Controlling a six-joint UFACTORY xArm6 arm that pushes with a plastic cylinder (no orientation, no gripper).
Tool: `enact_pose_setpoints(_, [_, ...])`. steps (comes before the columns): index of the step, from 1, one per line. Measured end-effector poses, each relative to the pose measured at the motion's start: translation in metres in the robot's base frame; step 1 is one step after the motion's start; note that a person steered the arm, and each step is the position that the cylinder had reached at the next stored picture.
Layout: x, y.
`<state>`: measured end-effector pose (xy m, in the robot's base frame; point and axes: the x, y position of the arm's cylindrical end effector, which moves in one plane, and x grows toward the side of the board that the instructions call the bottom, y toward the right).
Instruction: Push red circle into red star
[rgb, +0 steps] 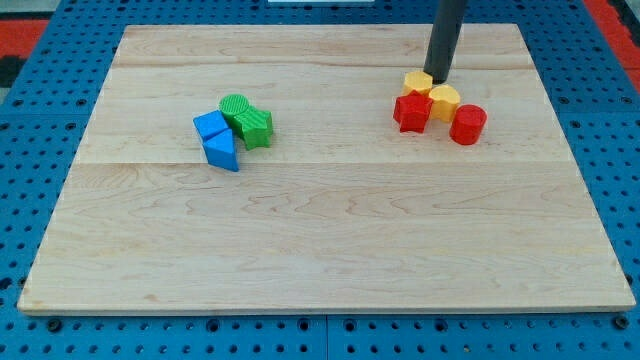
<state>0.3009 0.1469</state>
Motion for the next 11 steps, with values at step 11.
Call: enact_pose_setpoints(11, [0.132,-0.010])
